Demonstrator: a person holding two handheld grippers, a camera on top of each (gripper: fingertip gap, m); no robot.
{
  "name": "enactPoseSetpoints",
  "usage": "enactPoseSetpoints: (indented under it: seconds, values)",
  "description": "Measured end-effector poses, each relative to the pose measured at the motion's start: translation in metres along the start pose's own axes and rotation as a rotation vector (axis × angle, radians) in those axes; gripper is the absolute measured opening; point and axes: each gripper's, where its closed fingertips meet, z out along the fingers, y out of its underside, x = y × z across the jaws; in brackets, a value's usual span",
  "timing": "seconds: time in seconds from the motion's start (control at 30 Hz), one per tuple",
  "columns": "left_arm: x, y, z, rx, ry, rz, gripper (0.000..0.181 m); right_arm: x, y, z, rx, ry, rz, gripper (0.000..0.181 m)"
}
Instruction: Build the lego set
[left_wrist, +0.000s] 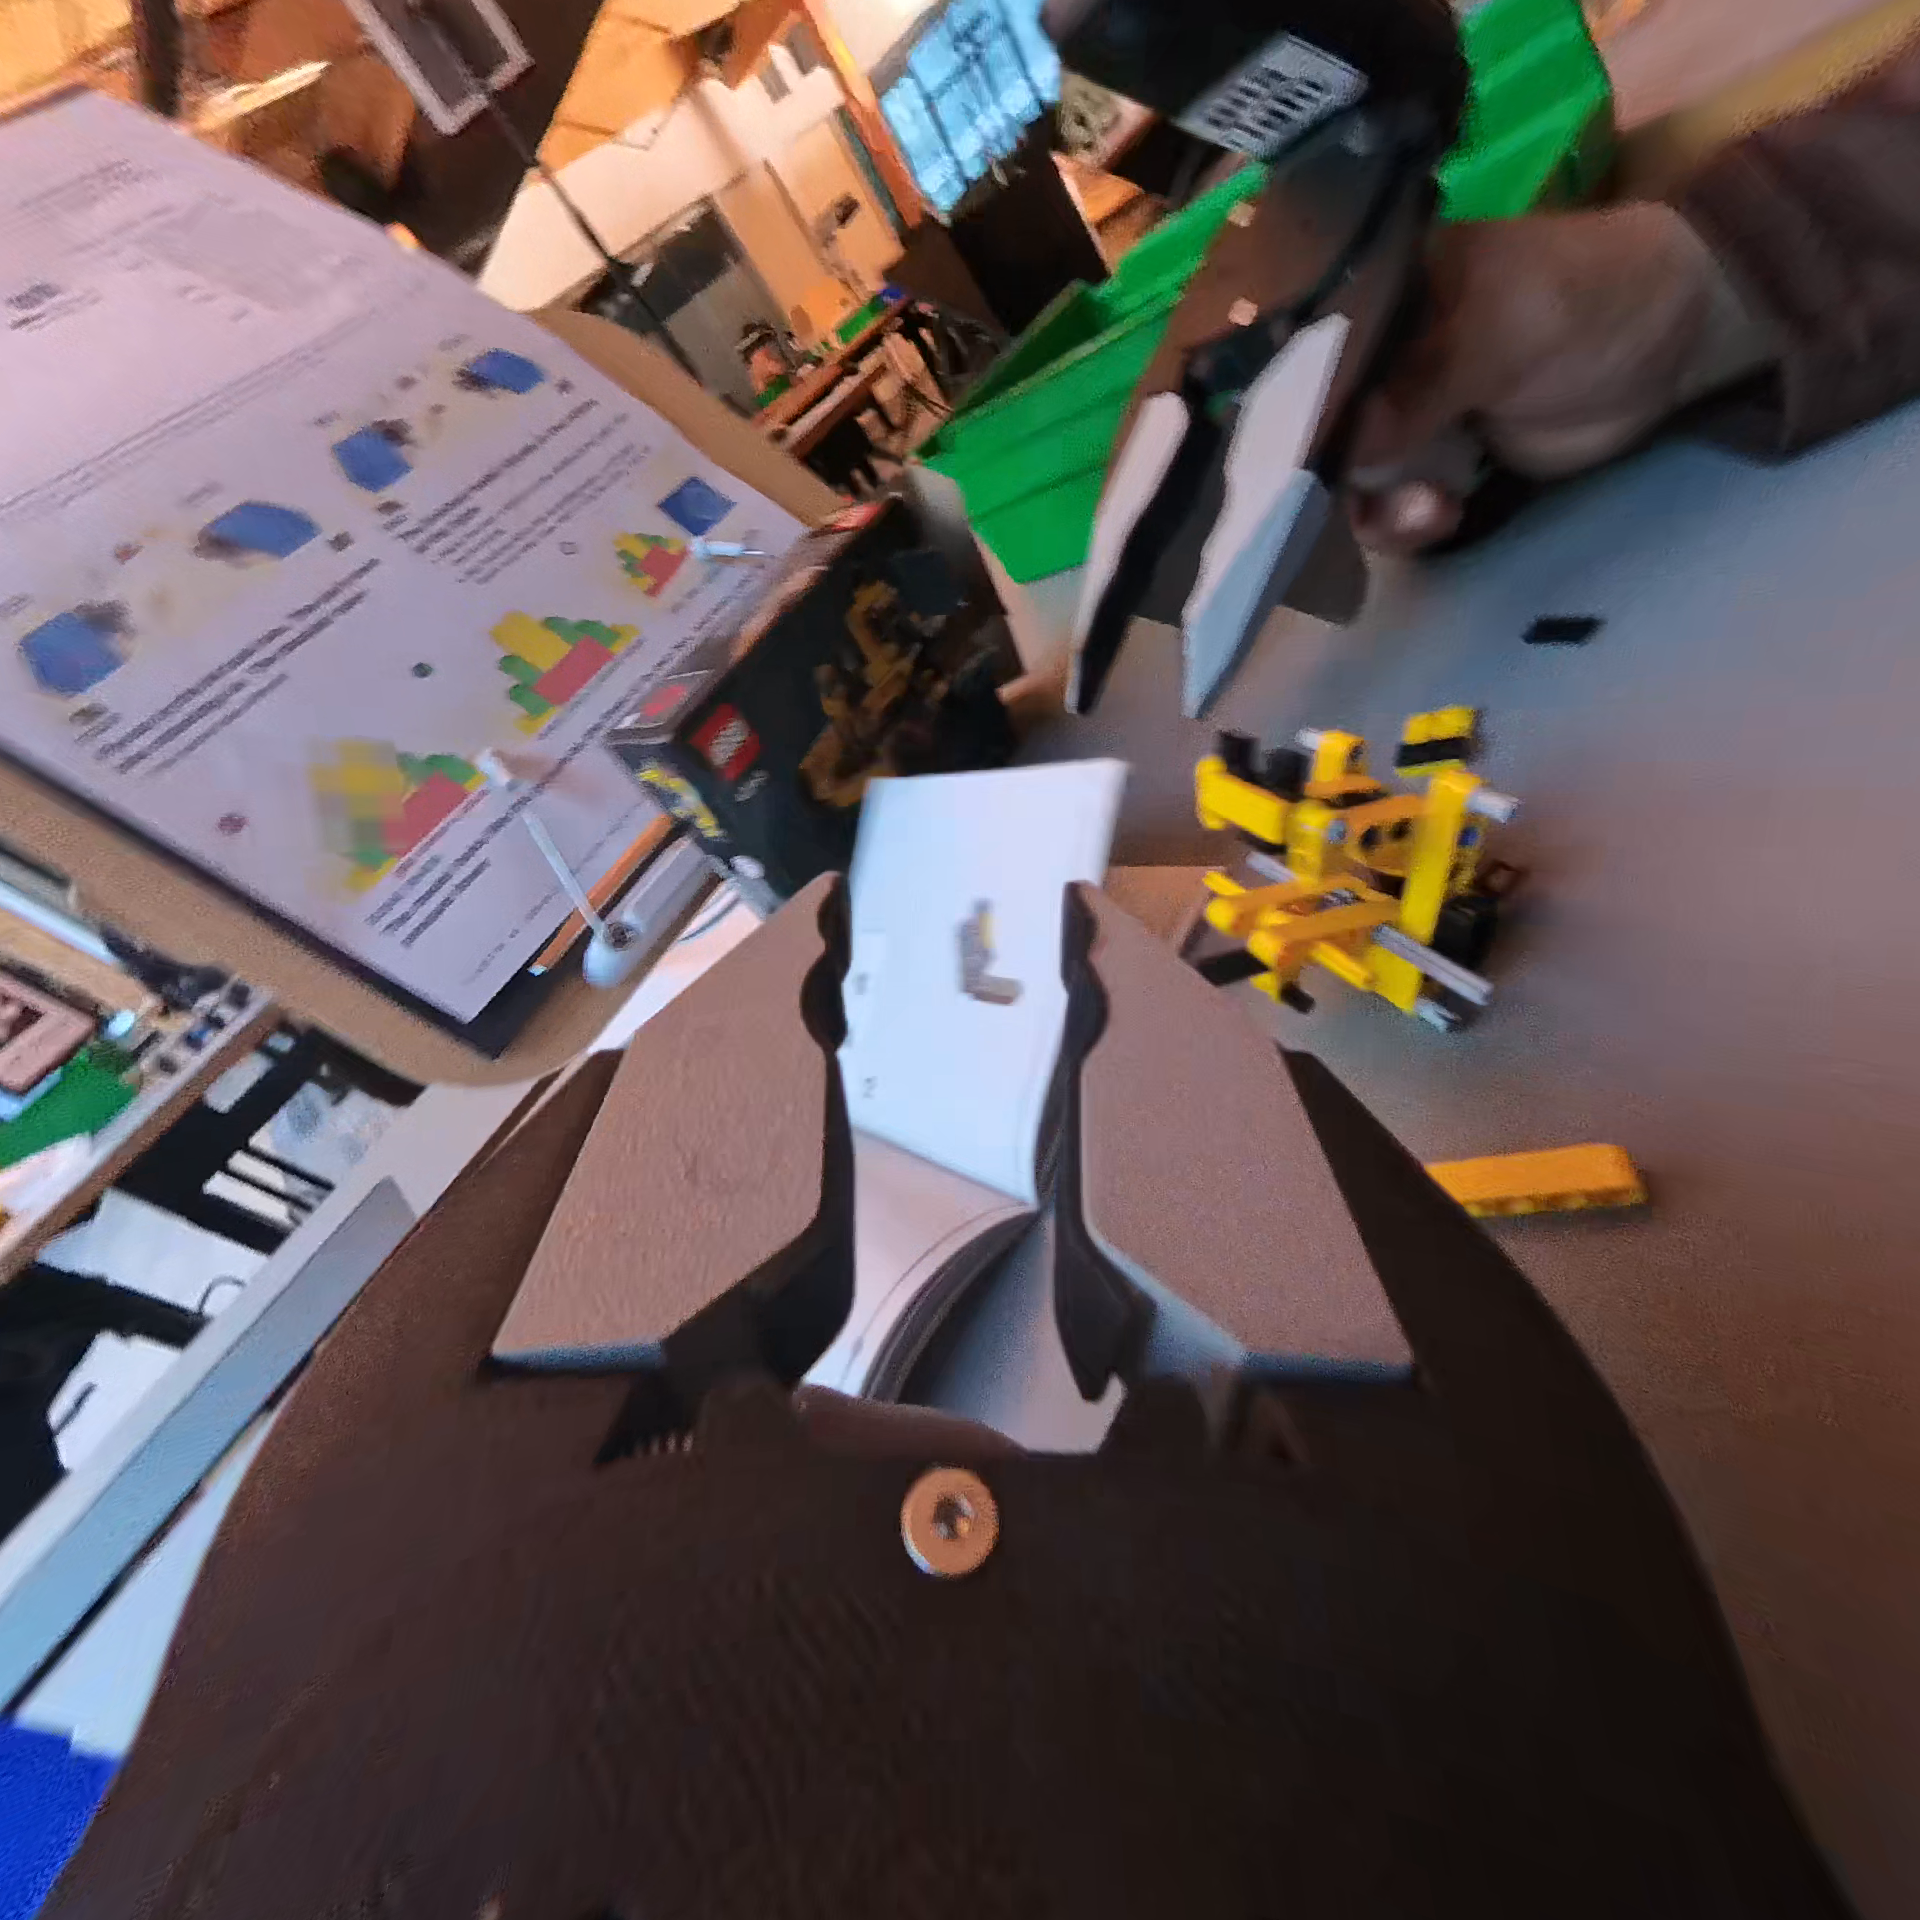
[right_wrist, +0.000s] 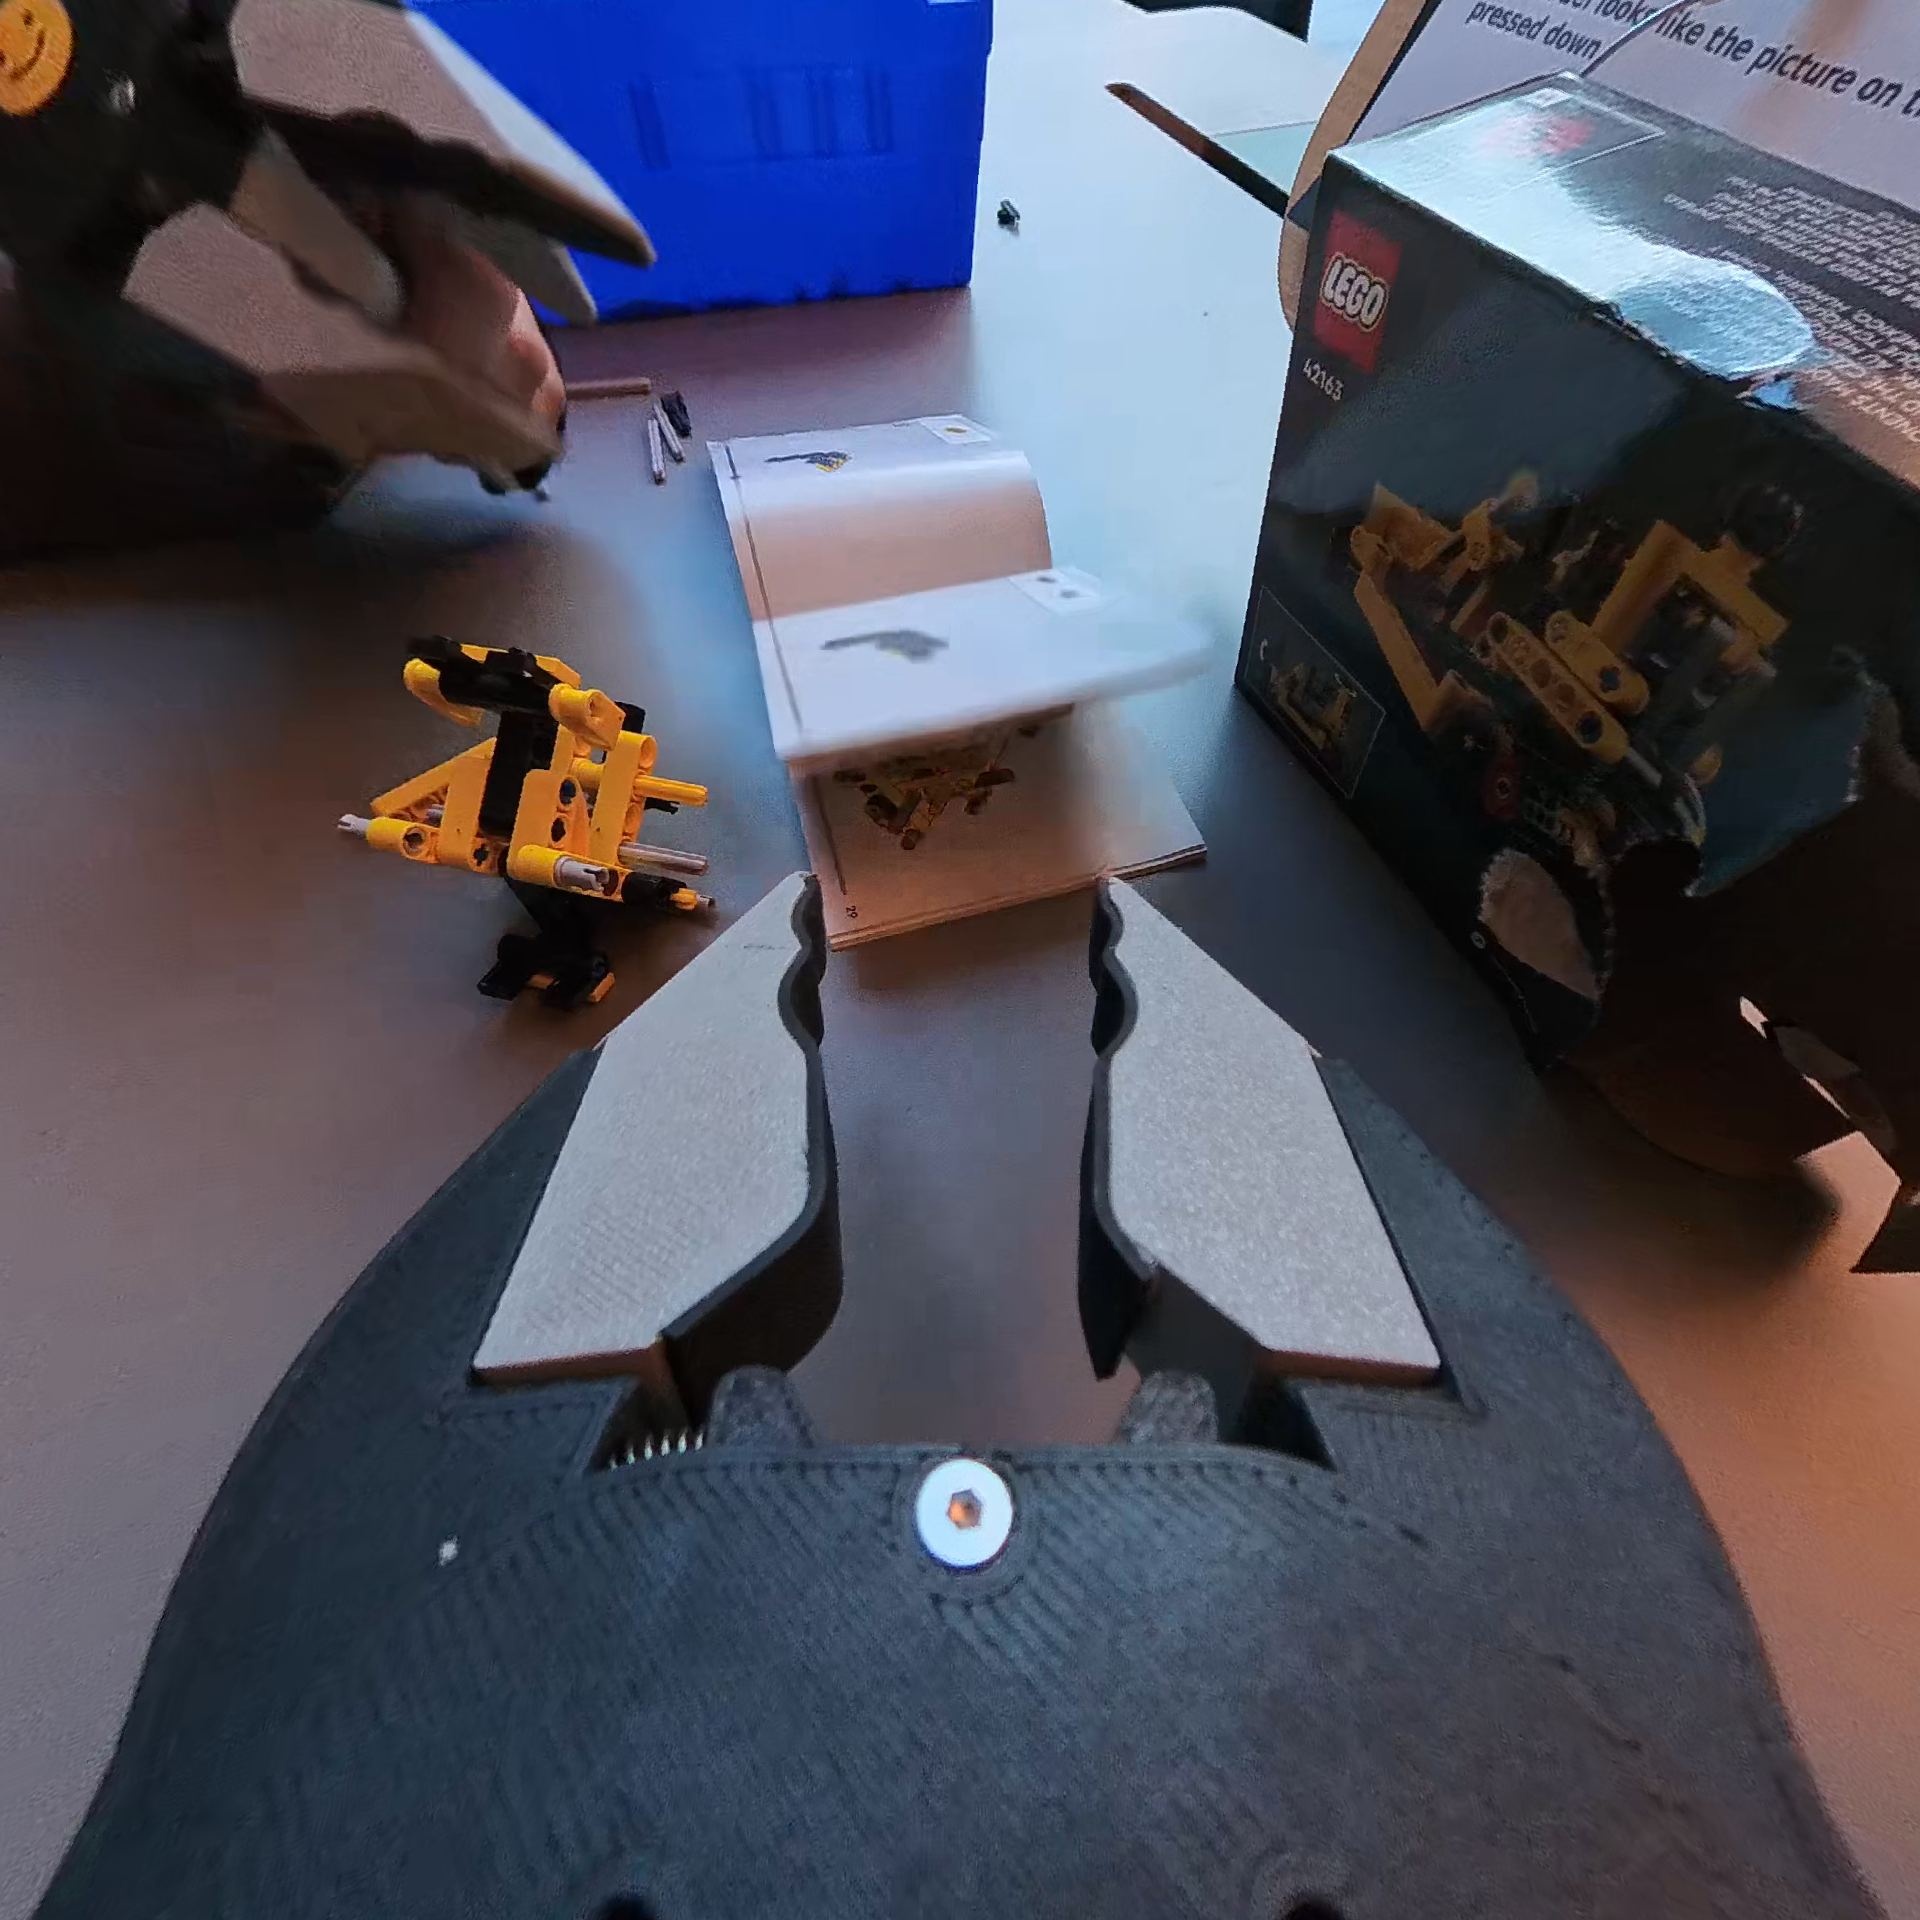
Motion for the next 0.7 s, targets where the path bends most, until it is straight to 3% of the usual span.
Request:
enactPoseSetpoints:
  seconds: [0.1, 0.2, 0.43, 0.6, 0.7]
  values:
    - [-0.023, 0.017, -0.007, -0.062, -0.039, -0.117, 0.030, 0.000, 0.000, 0.000, 0.000, -0.005, 0.003, 0.049]
    - [-0.017, 0.052, -0.003, -0.243, 0.044, -0.214, 0.045, -0.002, 0.001, 0.001, -0.009, -0.028, 0.019, 0.050]
    - [0.003, 0.079, 0.015, -0.446, 0.151, -0.134, 0.053, -0.008, 0.014, 0.014, -0.117, -0.049, -0.002, 0.052]
    - [0.007, 0.082, 0.023, -0.459, 0.210, -0.118, 0.032, -0.017, 0.011, 0.031, -0.143, -0.087, -0.033, 0.054]
    - [0.014, 0.086, 0.024, -0.488, 0.275, -0.136, 0.000, -0.017, 0.019, 0.041, -0.213, -0.098, -0.065, 0.056]
